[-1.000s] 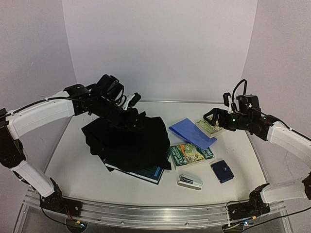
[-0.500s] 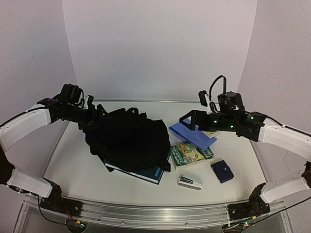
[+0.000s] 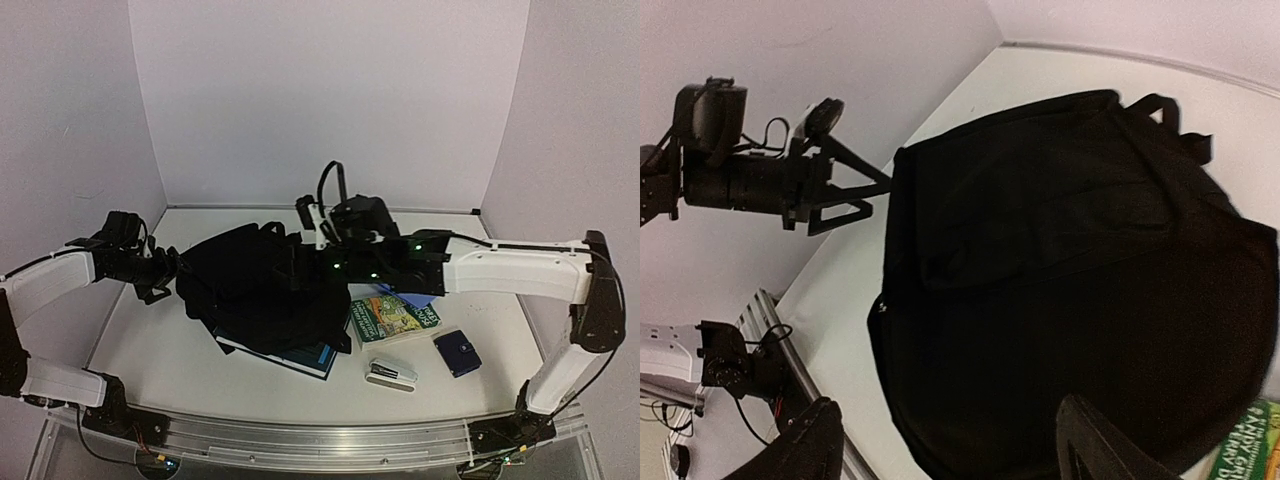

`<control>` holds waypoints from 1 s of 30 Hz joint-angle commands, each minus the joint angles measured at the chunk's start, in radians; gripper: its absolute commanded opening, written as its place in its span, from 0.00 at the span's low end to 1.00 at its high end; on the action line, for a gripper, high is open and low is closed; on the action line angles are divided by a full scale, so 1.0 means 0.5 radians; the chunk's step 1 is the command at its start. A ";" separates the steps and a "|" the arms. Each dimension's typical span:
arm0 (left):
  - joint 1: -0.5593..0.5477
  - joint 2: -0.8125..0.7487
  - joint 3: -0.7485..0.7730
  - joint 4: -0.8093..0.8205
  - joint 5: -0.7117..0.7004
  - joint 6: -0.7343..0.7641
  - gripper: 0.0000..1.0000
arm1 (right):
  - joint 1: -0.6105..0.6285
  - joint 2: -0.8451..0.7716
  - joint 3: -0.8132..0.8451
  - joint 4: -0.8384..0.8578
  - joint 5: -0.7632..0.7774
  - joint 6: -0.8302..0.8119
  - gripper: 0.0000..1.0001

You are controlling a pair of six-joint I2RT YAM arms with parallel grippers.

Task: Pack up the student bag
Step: Unzip the student bag at the center of the board.

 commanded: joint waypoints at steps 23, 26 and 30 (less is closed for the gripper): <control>0.009 0.071 -0.376 0.743 0.323 -0.176 0.32 | 0.124 1.313 1.221 0.151 -0.200 0.196 0.36; 0.010 0.052 -0.406 0.753 0.341 -0.183 0.24 | 0.124 1.368 1.289 0.154 -0.199 0.198 0.31; 0.009 0.014 -0.443 0.753 0.336 -0.194 0.17 | 0.123 1.382 1.330 0.155 -0.155 0.193 0.11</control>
